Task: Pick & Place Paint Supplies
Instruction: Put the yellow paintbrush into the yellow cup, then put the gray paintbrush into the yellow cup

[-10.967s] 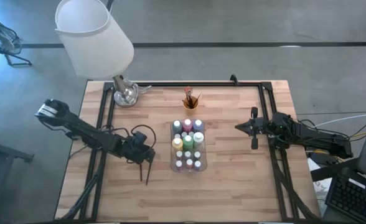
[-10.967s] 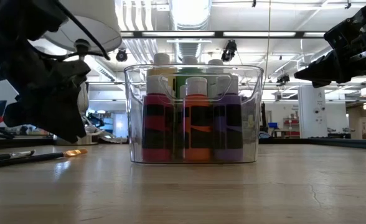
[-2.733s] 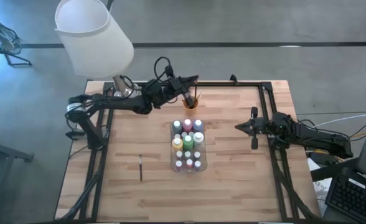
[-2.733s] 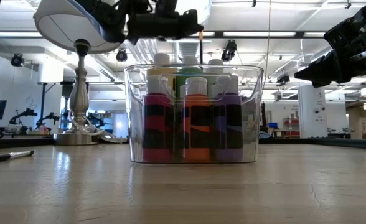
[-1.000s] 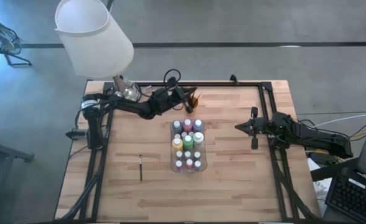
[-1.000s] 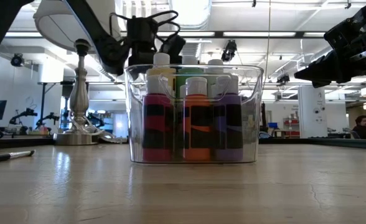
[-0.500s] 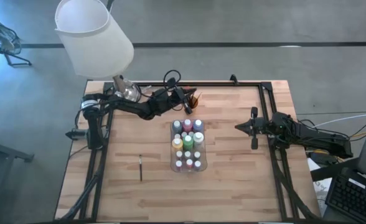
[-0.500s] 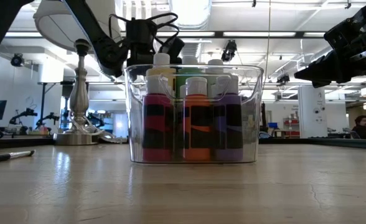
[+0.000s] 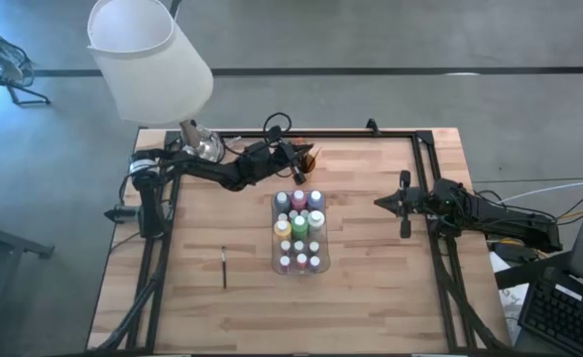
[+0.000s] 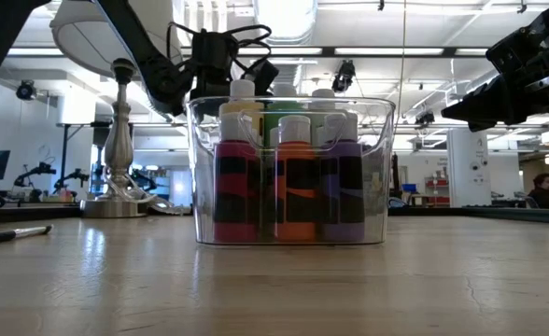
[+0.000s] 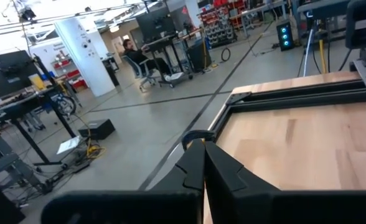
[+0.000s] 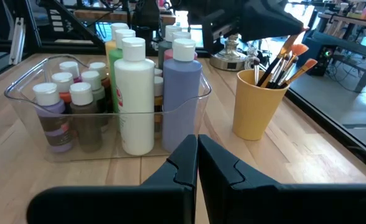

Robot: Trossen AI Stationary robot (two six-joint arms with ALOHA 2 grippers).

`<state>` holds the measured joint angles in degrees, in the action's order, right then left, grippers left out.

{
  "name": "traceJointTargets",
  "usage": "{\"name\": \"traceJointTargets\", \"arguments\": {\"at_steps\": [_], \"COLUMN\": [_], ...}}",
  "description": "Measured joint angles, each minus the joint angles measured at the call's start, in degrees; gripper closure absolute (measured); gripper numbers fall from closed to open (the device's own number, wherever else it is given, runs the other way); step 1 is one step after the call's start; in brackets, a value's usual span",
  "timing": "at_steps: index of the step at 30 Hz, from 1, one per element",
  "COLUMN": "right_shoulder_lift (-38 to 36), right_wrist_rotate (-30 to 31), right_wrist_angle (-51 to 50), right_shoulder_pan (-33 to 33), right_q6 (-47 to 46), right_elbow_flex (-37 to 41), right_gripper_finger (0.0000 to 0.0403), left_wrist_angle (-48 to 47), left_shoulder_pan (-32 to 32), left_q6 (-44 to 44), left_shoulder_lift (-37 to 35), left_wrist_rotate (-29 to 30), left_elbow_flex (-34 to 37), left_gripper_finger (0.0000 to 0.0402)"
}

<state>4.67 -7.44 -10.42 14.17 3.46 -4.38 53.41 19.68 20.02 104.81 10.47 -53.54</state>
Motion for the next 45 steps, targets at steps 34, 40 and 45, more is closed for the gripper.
{"name": "traceJointTargets", "arguments": {"at_steps": [34,40,45], "right_shoulder_lift": [0.0,-0.01,0.0], "right_wrist_rotate": [0.0,0.0,0.0], "right_wrist_angle": [0.01,0.0,0.0], "right_shoulder_pan": [0.0,-0.01,0.0], "right_q6": [0.0,0.0,0.0], "right_elbow_flex": [0.0,0.0,0.0], "right_gripper_finger": [0.0394,0.0394,0.0394], "left_wrist_angle": [-6.43,-8.89,-17.36], "left_shoulder_pan": [-0.16,-0.61,-0.73], "left_q6": [0.68,2.65,2.76], "left_shoulder_lift": [-0.04,-0.07,-0.09], "left_wrist_rotate": [-0.08,-0.03,-0.05], "left_elbow_flex": [-7.27,-10.99,-16.18], "left_gripper_finger": [0.0307,0.0307,0.0307]}}
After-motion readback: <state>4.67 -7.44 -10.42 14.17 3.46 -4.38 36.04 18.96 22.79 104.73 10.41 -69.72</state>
